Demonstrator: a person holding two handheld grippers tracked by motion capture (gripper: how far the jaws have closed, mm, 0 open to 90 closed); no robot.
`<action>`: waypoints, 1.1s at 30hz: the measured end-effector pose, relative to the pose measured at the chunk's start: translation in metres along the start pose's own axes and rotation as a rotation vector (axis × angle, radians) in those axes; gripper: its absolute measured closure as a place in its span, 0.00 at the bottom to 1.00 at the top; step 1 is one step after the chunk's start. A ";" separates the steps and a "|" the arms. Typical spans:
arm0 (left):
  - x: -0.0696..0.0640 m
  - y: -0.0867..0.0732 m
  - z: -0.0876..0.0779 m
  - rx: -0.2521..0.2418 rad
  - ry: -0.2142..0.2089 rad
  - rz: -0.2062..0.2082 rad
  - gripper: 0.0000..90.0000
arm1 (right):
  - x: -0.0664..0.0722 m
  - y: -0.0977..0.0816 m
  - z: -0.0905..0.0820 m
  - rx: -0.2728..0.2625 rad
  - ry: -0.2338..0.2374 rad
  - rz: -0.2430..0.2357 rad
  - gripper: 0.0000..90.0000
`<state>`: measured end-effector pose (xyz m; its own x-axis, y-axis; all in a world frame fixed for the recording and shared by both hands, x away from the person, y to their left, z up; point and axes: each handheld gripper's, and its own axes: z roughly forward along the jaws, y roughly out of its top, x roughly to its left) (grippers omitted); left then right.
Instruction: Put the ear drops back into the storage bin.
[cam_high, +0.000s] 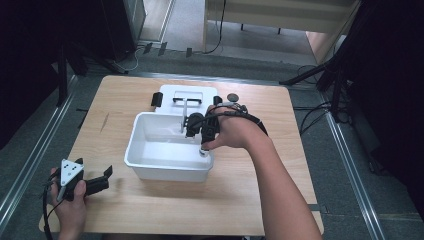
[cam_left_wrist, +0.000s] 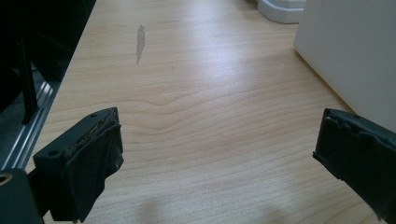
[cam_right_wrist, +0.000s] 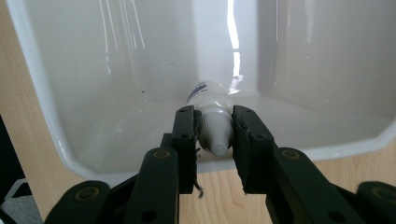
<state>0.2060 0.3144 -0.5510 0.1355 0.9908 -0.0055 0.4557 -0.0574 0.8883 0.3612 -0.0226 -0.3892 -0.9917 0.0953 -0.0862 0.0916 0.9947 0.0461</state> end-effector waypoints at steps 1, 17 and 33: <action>0.000 0.000 0.000 -0.001 0.000 0.000 0.02 | 0.000 0.000 0.002 0.002 0.005 0.000 0.80; 0.000 0.000 0.000 -0.001 0.001 -0.001 0.01 | -0.002 0.009 0.037 0.073 -0.005 0.009 0.80; 0.000 0.000 0.000 0.002 -0.001 0.002 0.02 | -0.002 0.014 0.053 0.120 -0.022 -0.010 0.80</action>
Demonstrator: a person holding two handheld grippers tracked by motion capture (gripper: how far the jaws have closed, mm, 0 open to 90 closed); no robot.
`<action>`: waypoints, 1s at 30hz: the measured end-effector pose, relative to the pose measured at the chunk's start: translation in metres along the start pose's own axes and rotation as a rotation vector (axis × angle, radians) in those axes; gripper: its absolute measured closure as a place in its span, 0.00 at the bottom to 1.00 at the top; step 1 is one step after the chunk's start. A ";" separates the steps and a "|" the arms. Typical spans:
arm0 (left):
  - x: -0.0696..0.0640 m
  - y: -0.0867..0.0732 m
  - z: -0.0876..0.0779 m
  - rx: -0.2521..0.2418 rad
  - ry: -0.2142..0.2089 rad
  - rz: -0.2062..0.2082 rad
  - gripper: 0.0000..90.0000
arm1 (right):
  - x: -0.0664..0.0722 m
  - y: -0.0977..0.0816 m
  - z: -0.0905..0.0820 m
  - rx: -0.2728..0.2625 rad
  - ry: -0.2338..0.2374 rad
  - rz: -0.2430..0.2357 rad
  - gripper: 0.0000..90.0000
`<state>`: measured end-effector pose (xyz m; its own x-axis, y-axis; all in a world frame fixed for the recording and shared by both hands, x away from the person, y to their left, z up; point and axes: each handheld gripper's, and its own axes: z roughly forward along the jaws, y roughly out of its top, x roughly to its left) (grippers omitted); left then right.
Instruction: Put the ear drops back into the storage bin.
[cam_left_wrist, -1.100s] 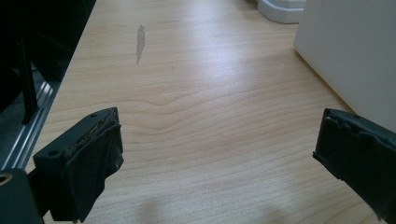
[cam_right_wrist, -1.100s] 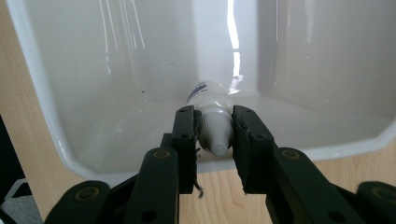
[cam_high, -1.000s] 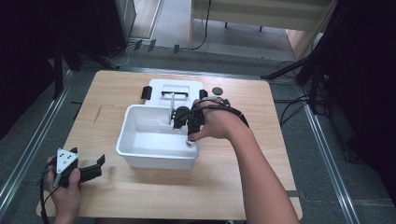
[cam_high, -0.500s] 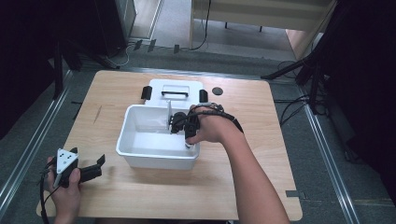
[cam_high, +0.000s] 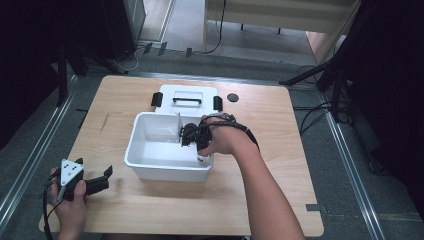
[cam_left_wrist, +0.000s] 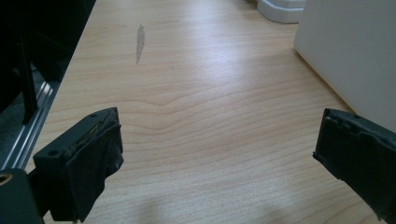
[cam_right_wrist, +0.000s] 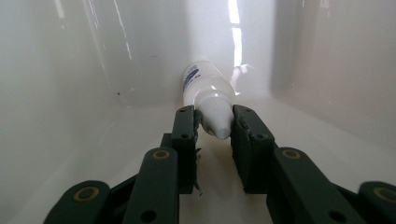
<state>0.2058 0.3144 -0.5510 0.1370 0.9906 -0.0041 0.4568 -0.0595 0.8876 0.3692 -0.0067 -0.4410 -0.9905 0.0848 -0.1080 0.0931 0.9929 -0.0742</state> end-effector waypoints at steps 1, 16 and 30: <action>0.000 0.000 0.000 -0.001 0.001 -0.002 0.02 | 0.000 0.000 0.000 -0.001 0.001 -0.002 0.79; 0.000 0.000 0.000 0.000 0.001 -0.002 0.02 | 0.000 -0.010 -0.028 -0.126 -0.008 0.054 0.25; 0.000 0.000 0.000 0.003 0.003 0.003 0.02 | -0.002 -0.042 -0.083 -0.264 -0.101 0.113 0.14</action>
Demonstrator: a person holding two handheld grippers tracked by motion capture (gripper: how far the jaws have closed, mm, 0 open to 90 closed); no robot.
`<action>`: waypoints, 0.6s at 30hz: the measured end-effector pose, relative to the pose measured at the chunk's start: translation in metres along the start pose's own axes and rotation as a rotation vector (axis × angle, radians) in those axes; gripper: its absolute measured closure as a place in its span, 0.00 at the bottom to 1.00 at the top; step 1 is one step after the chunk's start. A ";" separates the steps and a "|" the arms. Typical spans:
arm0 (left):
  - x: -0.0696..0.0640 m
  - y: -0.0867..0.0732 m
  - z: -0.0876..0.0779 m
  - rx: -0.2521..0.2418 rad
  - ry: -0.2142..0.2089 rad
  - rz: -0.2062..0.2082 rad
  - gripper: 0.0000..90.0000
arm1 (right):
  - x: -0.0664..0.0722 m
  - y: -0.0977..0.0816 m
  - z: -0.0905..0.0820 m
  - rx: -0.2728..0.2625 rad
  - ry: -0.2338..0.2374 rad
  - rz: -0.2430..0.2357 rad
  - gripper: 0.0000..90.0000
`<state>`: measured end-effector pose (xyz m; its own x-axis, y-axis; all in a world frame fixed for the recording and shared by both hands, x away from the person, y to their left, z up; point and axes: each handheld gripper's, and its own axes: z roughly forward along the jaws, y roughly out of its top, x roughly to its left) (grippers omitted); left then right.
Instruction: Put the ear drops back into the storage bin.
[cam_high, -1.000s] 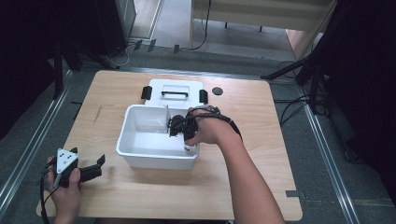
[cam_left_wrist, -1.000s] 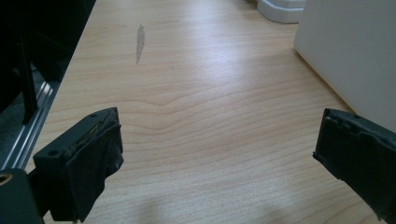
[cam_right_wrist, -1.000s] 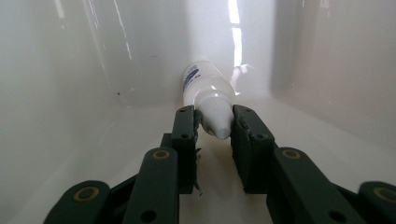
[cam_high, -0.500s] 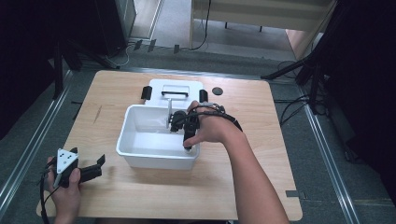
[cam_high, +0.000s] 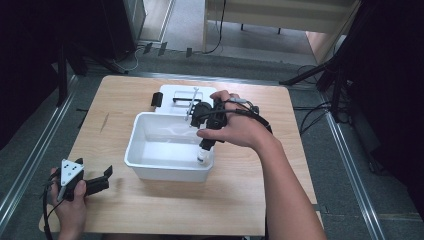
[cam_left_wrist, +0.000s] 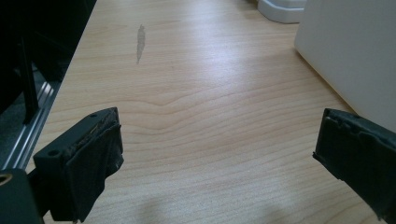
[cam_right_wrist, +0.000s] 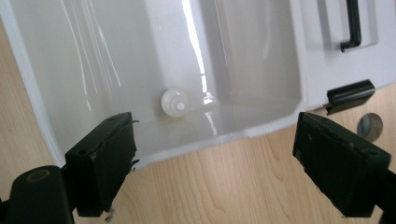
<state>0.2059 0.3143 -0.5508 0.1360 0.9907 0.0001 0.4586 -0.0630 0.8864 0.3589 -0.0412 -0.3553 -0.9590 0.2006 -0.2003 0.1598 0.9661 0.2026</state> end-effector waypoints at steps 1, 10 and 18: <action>0.000 0.000 0.000 -0.001 0.000 -0.001 0.02 | 0.000 -0.003 -0.002 0.001 -0.008 0.005 0.14; 0.000 0.000 0.000 -0.002 0.001 0.001 0.02 | -0.004 -0.033 -0.017 0.010 -0.032 0.040 0.15; -0.001 0.000 0.000 0.000 0.001 0.004 0.02 | -0.005 -0.069 -0.019 0.020 -0.038 0.101 0.15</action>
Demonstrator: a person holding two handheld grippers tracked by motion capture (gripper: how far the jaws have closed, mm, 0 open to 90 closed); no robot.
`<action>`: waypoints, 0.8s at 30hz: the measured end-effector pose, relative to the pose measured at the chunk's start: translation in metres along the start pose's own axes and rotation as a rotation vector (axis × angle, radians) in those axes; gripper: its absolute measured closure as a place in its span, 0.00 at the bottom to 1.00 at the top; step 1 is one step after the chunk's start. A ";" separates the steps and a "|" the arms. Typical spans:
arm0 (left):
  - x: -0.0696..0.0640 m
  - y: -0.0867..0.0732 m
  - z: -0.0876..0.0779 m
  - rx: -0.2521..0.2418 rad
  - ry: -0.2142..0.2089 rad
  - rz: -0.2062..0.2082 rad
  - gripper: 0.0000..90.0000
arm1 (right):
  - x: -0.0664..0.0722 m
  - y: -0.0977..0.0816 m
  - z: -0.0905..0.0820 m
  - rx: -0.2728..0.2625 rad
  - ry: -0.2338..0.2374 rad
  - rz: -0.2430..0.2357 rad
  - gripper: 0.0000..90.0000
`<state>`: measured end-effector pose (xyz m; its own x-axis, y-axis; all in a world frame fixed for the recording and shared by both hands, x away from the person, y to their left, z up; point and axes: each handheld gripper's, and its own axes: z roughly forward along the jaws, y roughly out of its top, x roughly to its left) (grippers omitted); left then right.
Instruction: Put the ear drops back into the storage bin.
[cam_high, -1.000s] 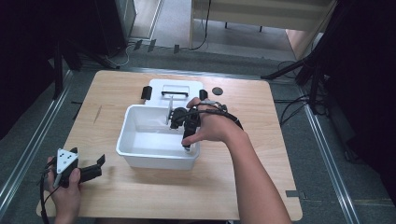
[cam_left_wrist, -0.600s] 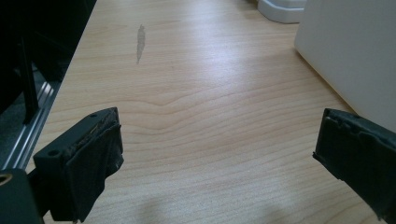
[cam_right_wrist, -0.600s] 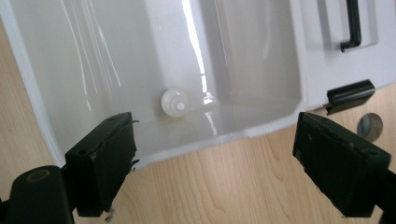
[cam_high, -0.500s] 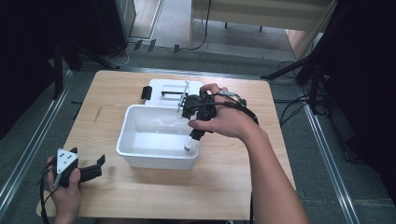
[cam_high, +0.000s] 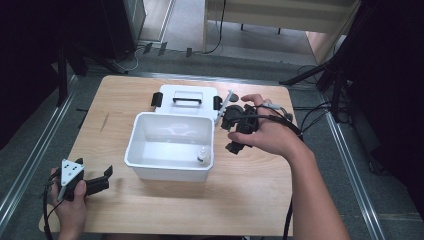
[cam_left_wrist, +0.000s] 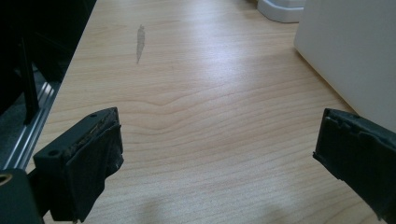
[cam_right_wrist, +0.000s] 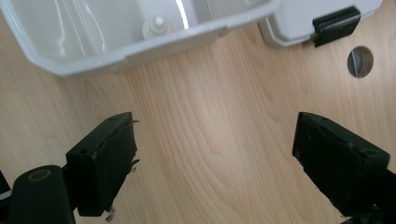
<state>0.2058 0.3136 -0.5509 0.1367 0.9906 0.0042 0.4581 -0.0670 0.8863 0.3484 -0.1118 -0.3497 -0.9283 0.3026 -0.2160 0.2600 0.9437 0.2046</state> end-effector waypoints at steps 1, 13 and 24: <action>0.000 0.000 0.000 -0.001 0.001 0.000 0.02 | -0.001 -0.005 0.001 -0.002 0.004 0.003 0.15; -0.001 0.000 0.000 0.000 0.004 0.006 0.02 | 0.000 -0.065 0.014 -0.003 0.025 0.107 0.14; -0.001 0.000 0.000 -0.001 0.004 0.011 0.02 | 0.005 -0.118 0.033 -0.011 0.040 0.204 0.15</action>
<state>0.2056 0.3122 -0.5510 0.1381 0.9903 0.0155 0.4561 -0.0775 0.8866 0.3220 -0.2175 -0.4062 -0.8664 0.4818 -0.1311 0.4412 0.8617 0.2506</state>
